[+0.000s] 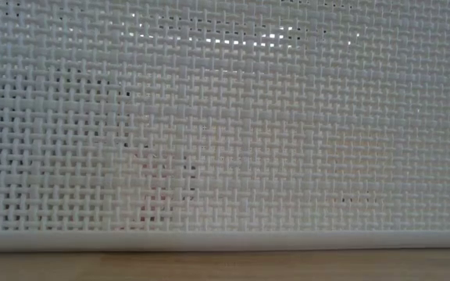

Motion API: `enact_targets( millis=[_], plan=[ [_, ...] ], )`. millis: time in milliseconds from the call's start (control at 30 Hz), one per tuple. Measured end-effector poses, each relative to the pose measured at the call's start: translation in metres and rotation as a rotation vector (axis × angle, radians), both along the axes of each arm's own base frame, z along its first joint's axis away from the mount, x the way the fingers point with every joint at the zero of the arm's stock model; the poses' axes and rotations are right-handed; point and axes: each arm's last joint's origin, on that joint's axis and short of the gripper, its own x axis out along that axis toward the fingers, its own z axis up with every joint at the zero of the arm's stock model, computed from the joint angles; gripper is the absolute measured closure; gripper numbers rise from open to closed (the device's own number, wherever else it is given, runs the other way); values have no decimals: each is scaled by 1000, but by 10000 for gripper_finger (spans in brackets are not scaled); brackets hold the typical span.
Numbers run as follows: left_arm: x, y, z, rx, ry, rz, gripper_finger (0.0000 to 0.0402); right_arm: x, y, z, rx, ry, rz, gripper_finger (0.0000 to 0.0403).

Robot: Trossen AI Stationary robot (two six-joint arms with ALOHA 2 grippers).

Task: Pick & place medical supplies in basket/bin
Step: Put the white mailer bag into the white bin

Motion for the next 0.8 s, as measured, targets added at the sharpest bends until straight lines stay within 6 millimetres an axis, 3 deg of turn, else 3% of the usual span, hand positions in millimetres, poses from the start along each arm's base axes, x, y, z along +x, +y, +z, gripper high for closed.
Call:
enact_targets(
  millis=[167, 433, 600, 800],
  plan=[
    [13, 6, -11, -86, 217, -104, 399, -5, -9, -20, -4, -16, -37, 123],
    [45, 9, -29, -255, 489, -306, 399, -9, -18, -21, -3, -15, -78, 123],
    [62, 1, -13, -287, 506, -422, 399, -12, -20, -24, 12, 11, -95, 123],
    [76, -19, 10, -385, 402, -483, 399, -13, -20, -26, 24, 32, -94, 123]
  ],
)
